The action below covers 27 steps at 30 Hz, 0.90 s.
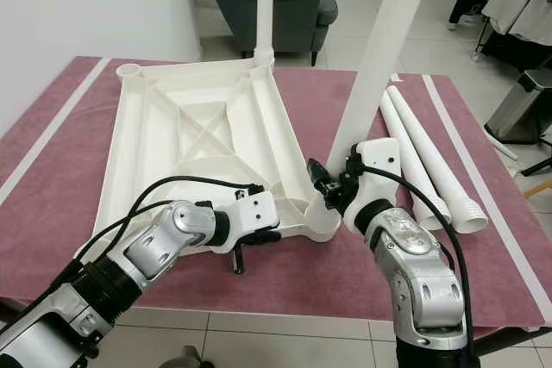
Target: Building children table
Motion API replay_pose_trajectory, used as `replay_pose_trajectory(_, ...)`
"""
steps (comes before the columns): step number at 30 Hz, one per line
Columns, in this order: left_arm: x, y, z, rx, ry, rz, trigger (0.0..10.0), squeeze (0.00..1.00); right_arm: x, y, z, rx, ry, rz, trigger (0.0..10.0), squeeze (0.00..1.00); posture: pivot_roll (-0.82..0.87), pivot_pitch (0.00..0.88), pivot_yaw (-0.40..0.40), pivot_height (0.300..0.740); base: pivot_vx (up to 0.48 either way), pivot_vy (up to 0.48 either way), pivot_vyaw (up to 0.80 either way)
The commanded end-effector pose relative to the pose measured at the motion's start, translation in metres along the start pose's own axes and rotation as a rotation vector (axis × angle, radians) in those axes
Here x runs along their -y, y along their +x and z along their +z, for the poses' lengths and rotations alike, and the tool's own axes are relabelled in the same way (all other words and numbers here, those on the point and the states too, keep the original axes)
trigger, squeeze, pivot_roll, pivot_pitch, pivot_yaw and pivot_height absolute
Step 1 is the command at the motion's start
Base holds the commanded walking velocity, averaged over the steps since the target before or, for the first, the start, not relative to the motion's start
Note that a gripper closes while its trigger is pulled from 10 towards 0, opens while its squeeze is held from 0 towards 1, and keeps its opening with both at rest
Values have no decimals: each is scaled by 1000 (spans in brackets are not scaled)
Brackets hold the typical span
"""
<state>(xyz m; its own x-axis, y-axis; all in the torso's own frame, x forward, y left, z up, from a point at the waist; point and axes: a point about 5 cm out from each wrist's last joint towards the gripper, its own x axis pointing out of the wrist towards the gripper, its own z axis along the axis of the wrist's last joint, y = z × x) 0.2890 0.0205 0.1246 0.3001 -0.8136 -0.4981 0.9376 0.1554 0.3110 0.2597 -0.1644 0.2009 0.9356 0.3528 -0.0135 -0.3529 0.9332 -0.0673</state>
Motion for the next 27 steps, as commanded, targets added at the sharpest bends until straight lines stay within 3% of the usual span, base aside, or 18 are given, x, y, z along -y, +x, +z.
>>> replay_pose_trajectory(1,-7,-4,-5,-4,-4,47,0,0,0,-1,-7,-30,6,26,10000,0,67,30,38,740,0,0,0)
replay_pose_trajectory(11,-4,-13,-10,19,41,-33,0,0,1,9,-9,-6,-41,114,10000,0,72,30,41,740,0,0,0)
replay_pose_trajectory(15,-2,-23,-12,32,76,-81,0,0,-4,13,-10,0,-43,150,10000,0,79,28,34,740,0,0,0)
replay_pose_trajectory(19,-9,-41,-14,38,103,-113,0,0,-20,17,-10,11,-23,218,10000,0,87,24,29,740,0,0,0)
replay_pose_trajectory(27,-18,-49,-20,19,124,-124,0,0,-43,19,-20,4,-10,313,10000,0,90,23,27,740,0,0,0)
